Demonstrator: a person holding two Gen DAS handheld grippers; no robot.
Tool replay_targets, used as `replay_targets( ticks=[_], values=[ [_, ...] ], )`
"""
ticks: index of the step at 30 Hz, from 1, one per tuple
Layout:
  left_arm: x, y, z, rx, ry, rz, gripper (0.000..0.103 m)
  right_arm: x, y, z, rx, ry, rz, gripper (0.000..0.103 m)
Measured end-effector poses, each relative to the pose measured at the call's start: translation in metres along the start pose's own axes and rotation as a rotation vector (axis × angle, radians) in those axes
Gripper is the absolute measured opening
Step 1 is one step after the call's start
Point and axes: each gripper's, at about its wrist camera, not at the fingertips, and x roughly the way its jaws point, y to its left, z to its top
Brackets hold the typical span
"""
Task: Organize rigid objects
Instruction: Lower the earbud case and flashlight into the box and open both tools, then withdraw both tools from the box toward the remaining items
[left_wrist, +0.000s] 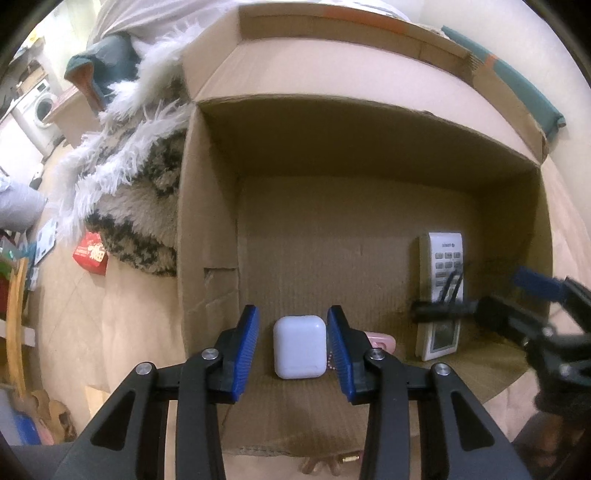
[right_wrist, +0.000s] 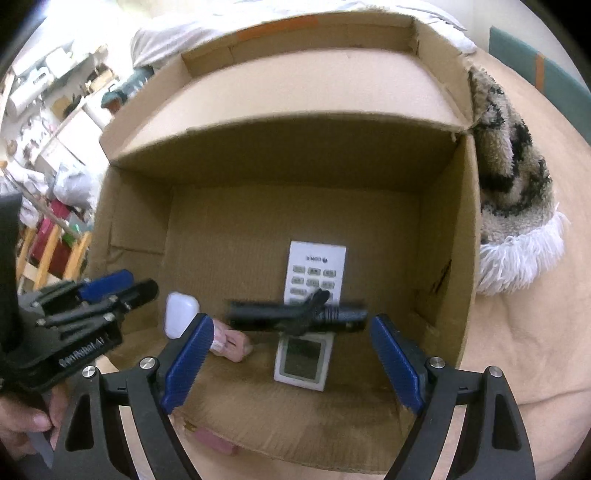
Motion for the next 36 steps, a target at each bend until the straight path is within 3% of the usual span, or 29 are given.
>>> replay_targets(
  ticks=[2,9,11,17,23,27,36],
  values=[
    [-0.003,-0.003,0.000,0.005,-0.007,-0.001,0.035,-0.005,-0.003,0.002,0.005,-0.019,0.010,0.100],
    [-0.012,-0.004,0.001,0.004,-0.020,-0.004,0.038,-0.009,-0.012,0.005,0.058,-0.041,0.023,0.101],
    [-0.016,-0.006,0.000,0.009,-0.028,0.005,0.050,-0.009,-0.012,0.005,0.060,-0.043,0.024,0.101],
    [-0.031,-0.010,-0.001,0.025,-0.063,-0.013,0.061,-0.015,-0.012,0.004,0.059,-0.058,0.023,0.101],
    [-0.051,-0.005,-0.004,0.025,-0.086,-0.049,0.064,-0.029,-0.014,-0.001,0.074,-0.087,0.029,0.101],
    [-0.067,0.007,-0.011,-0.014,-0.111,-0.029,0.067,-0.042,-0.014,-0.010,0.076,-0.095,0.031,0.101],
    [-0.066,0.030,-0.042,-0.089,-0.041,-0.034,0.068,-0.059,-0.020,-0.039,0.128,-0.086,0.082,0.101]
  ],
)
